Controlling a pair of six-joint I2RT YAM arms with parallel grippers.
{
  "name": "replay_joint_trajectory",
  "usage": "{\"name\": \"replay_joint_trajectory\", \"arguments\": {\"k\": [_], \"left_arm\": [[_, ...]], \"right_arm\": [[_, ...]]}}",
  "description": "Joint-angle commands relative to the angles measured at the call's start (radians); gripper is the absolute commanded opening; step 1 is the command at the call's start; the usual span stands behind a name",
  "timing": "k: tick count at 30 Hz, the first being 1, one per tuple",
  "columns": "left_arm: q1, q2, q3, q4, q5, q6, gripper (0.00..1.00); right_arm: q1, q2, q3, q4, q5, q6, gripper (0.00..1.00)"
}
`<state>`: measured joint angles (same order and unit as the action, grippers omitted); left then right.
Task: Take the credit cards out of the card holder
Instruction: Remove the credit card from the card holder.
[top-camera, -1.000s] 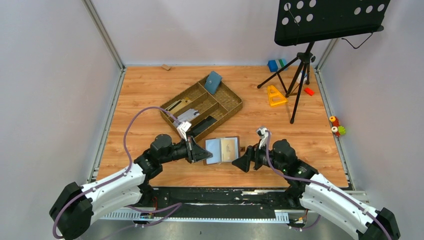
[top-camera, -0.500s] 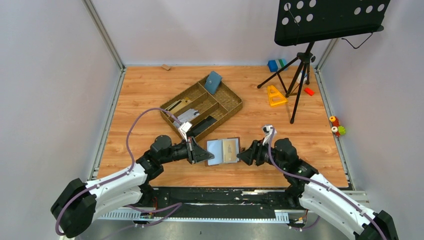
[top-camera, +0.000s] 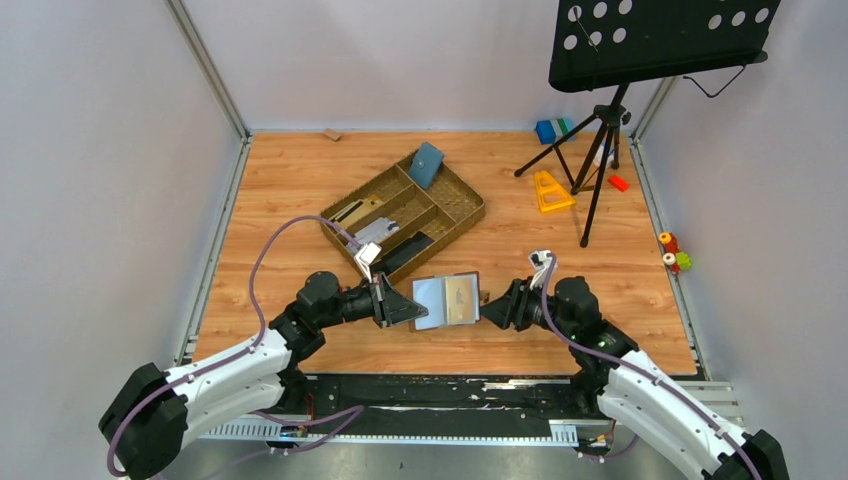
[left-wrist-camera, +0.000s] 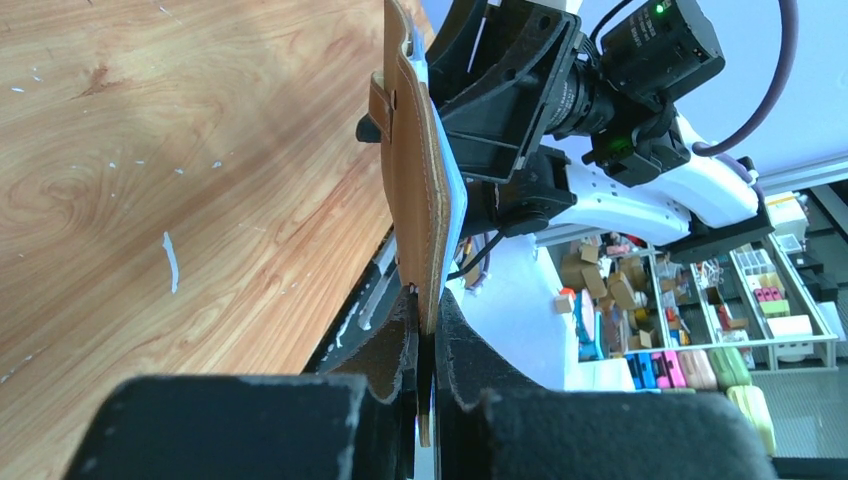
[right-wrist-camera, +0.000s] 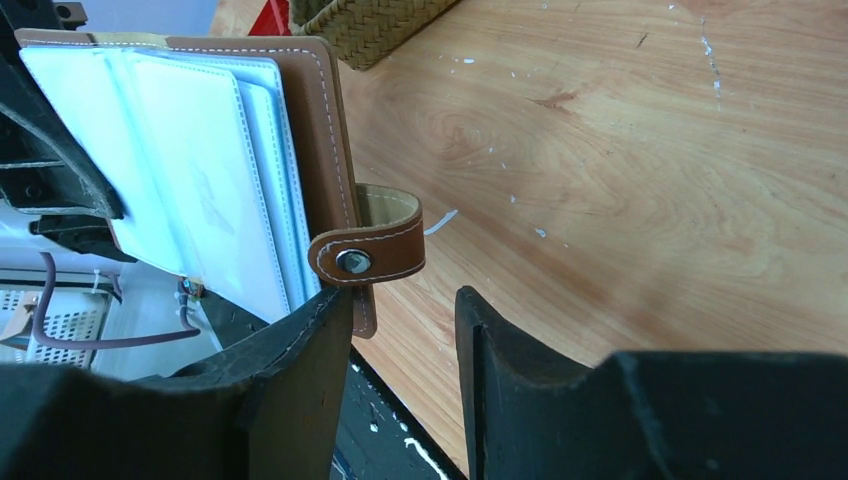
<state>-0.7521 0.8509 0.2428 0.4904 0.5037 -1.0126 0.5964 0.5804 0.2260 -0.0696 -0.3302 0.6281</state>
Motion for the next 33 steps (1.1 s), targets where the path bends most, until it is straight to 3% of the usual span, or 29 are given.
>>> {"name": "replay_joint_trajectory", "arguments": {"k": [1, 9, 14, 17, 20, 22, 25, 28, 33], "left_arm": [[0.000, -0.010, 0.007, 0.050, 0.008, -0.009, 0.00], [0.000, 0.004, 0.002, 0.069, 0.009, -0.019, 0.00], [0.000, 0.006, -0.030, 0.180, 0.018, -0.056, 0.00], [0.000, 0.014, -0.032, 0.206, 0.031, -0.066, 0.00], [0.000, 0.018, -0.028, 0.223, 0.046, -0.076, 0.00], [0.000, 0.018, -0.028, 0.222, 0.044, -0.077, 0.00], [0.000, 0.018, -0.038, 0.232, 0.041, -0.085, 0.00], [0.000, 0.019, -0.044, 0.232, 0.041, -0.081, 0.00], [0.000, 0.020, -0.053, 0.229, 0.041, -0.068, 0.00]], "right_arm": [[-0.012, -0.030, 0.012, 0.009, -0.003, -0.008, 0.43], [-0.030, -0.247, -0.007, -0.003, -0.081, -0.037, 0.49], [-0.043, -0.174, -0.063, 0.156, -0.206, 0.016, 0.54], [-0.064, -0.126, -0.107, 0.303, -0.254, 0.092, 0.66], [-0.085, -0.086, -0.120, 0.344, -0.257, 0.122, 0.83], [-0.100, -0.075, -0.130, 0.370, -0.272, 0.135, 0.86], [-0.118, -0.080, -0.158, 0.484, -0.321, 0.190, 0.75], [-0.123, -0.105, -0.176, 0.552, -0.347, 0.231, 0.56], [-0.125, -0.147, -0.204, 0.646, -0.352, 0.284, 0.39]]}}
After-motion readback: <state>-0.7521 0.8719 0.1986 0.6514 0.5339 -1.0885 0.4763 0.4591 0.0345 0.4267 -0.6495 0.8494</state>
